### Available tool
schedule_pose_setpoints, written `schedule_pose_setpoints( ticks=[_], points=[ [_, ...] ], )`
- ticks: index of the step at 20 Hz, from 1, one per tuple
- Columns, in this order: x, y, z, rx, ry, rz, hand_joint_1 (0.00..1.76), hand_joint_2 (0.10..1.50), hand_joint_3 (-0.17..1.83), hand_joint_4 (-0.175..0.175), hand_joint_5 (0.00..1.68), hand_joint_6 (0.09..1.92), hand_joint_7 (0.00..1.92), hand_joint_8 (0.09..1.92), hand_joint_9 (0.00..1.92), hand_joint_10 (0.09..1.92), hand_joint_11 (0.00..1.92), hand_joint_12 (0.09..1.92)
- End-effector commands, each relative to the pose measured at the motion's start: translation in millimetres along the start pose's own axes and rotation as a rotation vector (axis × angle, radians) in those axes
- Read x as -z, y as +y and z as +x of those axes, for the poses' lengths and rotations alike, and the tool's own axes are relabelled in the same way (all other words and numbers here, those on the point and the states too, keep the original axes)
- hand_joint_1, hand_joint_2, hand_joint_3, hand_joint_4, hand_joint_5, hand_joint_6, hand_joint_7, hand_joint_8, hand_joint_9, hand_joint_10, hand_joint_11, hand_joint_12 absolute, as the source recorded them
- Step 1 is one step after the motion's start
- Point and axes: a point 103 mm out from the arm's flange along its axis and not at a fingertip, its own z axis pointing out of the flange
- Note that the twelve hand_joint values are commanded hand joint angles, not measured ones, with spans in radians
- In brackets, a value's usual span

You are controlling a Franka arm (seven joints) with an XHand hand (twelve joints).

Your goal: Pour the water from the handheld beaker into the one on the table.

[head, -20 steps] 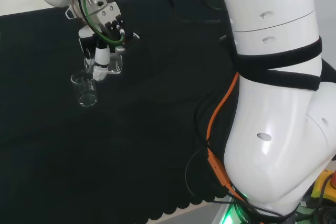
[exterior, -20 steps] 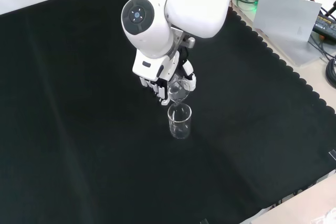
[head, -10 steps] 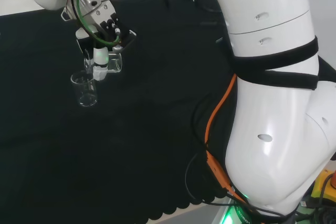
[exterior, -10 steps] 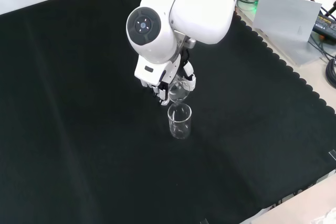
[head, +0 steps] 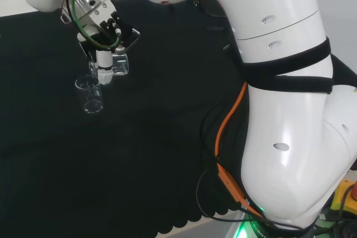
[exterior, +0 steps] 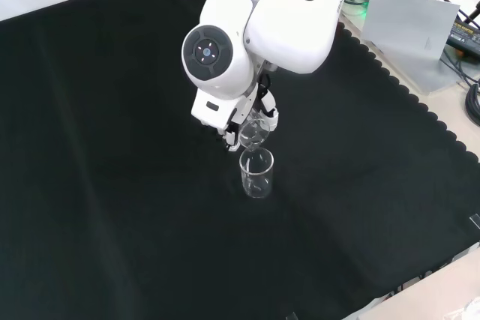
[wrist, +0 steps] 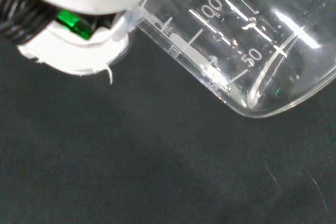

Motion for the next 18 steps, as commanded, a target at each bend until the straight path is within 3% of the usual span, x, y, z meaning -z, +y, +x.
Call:
schedule_pose_setpoints(
  ticks=[1,18],
  points=[
    [-2.5,-1.8,-1.2,-0.008,-0.012,0.018,1.19,0.56,0.70,0.090,1.56,0.14,1.79,0.09,1.70,0.09,1.25,0.84],
    [13.9,8.9,15.7,-0.025,-0.051,0.088,1.19,0.56,0.70,0.093,1.55,0.14,1.79,0.09,1.70,0.09,1.26,0.84]
  ],
)
